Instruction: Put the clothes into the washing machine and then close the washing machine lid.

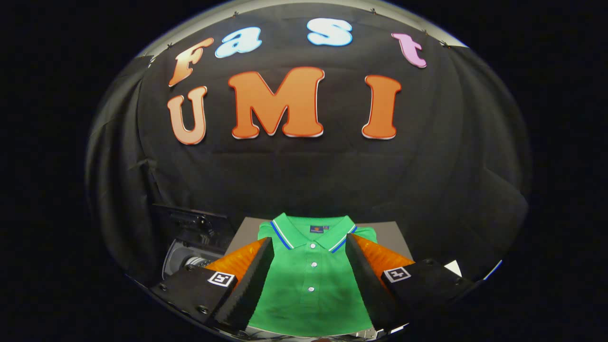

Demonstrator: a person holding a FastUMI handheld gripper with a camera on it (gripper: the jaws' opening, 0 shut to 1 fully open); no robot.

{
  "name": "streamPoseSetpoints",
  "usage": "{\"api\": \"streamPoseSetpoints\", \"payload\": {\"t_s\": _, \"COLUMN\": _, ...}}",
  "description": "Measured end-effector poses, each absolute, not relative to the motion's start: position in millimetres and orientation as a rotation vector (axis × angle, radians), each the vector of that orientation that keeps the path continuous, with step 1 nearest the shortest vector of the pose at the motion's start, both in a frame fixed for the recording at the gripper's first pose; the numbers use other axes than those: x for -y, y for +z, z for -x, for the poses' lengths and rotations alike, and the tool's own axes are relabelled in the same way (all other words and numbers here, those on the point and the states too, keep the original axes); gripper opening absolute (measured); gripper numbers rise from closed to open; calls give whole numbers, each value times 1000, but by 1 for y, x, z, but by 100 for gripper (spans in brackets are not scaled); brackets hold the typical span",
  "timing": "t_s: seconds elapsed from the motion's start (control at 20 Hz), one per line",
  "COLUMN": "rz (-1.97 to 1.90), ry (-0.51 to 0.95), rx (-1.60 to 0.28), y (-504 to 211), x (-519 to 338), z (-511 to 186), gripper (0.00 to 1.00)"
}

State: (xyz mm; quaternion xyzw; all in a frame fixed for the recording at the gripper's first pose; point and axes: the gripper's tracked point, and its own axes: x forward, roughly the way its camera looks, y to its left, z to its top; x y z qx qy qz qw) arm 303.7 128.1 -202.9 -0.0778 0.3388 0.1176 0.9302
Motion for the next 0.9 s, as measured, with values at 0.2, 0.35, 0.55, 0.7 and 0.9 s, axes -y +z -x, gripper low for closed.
{"api": "streamPoseSetpoints", "payload": {"t_s": 0.2, "rz": 194, "ry": 264, "rx": -898, "y": -247, "x": -135, "z": -298, "gripper": 98}}
{"api": "streamPoseSetpoints", "payload": {"t_s": 0.35, "rz": 201, "ry": 263, "rx": -1041, "y": -272, "x": -133, "z": -289, "gripper": 97}}
{"api": "streamPoseSetpoints", "payload": {"t_s": 0.55, "rz": 180, "ry": 211, "rx": -1245, "y": -305, "x": -120, "z": -277, "gripper": 97}}
{"api": "streamPoseSetpoints", "payload": {"t_s": 0.7, "rz": 186, "ry": 206, "rx": -1367, "y": -322, "x": -110, "z": -272, "gripper": 97}}
{"api": "streamPoseSetpoints", "payload": {"t_s": 0.9, "rz": 220, "ry": 238, "rx": -1370, "y": -322, "x": -111, "z": -274, "gripper": 98}}
